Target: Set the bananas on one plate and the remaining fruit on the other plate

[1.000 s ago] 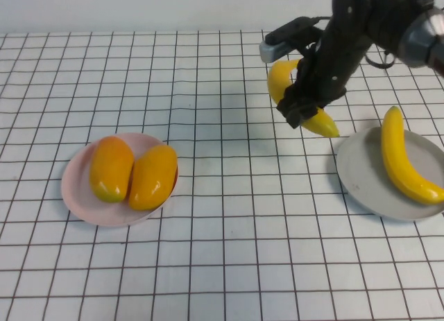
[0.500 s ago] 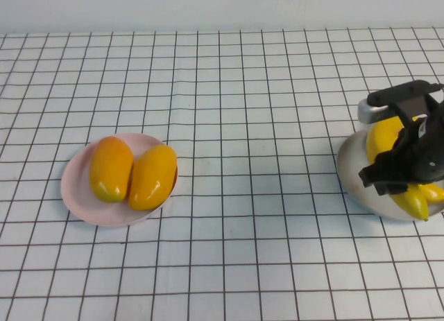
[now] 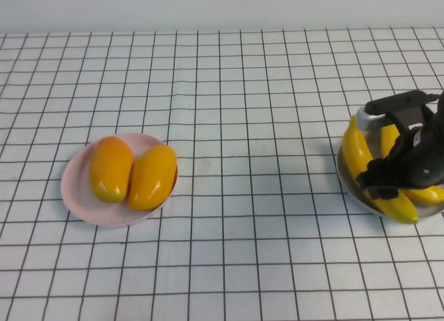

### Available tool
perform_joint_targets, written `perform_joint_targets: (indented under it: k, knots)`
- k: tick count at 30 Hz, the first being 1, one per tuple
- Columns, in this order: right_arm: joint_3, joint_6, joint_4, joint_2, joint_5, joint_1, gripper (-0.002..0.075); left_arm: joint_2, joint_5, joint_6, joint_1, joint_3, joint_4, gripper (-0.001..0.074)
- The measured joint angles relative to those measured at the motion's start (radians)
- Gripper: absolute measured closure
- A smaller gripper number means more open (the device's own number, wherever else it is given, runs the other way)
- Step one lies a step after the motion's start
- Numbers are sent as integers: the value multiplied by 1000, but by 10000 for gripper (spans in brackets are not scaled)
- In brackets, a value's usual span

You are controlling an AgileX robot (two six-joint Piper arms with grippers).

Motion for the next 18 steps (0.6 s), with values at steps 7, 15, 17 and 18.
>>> perform_joint_targets:
  k: [7,15,17,18]
  knots:
    - [85,0,23,-311,-42,0,692,0,0,0,0,0,0,737]
    - [351,-26,100,-844,-241,0,739,0,0,0,0,0,0,737]
    - [411,-63,103,-958,-256,0,740,0,0,0,0,0,0,737]
    - [446,-85,104,-1030,-256,0,740,0,0,0,0,0,0,737]
